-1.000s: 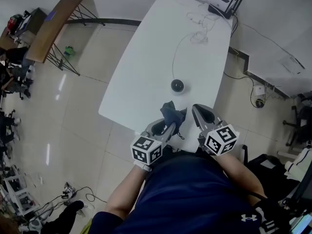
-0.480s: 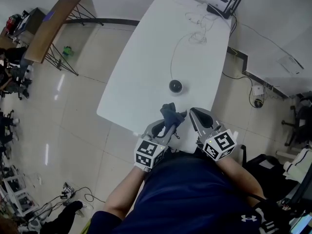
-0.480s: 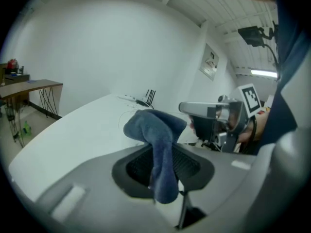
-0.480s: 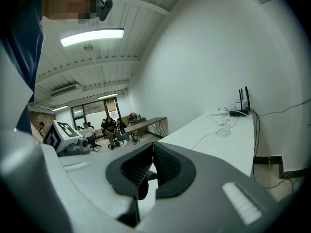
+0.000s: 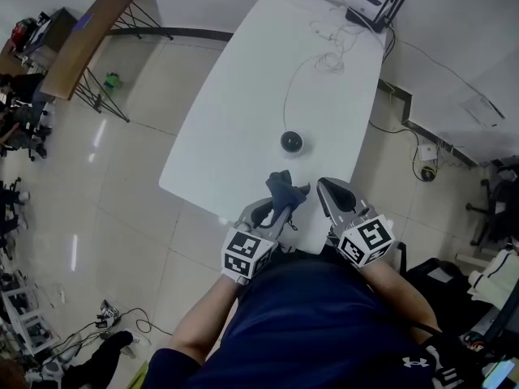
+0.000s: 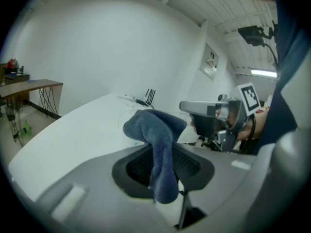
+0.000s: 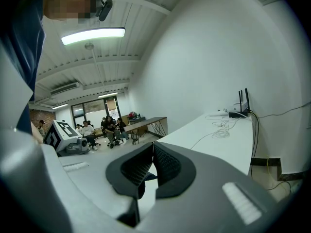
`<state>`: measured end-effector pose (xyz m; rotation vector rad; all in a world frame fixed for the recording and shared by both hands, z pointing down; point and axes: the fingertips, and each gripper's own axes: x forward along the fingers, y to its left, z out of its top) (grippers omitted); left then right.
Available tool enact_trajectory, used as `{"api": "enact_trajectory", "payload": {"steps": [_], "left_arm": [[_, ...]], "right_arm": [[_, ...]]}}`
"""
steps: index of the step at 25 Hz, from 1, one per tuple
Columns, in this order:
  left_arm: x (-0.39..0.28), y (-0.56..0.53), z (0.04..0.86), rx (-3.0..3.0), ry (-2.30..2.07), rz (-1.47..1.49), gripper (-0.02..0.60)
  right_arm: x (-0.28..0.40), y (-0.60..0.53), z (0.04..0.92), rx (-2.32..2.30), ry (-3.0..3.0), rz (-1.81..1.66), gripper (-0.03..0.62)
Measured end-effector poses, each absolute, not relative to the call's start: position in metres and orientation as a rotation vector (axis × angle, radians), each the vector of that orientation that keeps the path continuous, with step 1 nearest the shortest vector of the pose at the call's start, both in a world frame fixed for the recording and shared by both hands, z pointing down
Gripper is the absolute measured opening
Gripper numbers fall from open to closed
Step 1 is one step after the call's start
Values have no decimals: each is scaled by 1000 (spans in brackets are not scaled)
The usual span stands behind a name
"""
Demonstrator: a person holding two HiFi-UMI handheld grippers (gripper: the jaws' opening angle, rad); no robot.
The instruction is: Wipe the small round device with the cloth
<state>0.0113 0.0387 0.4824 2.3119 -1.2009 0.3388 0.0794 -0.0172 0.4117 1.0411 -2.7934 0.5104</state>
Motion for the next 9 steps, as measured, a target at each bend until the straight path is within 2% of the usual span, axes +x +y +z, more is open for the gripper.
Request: {"api": "enact_trajectory", "payload": {"steps": [9], "left_arm": [[11,40,485,2302,-1202,334,97]], "right_arm": [[80,-17,413,1041,-2785,516,11]]}}
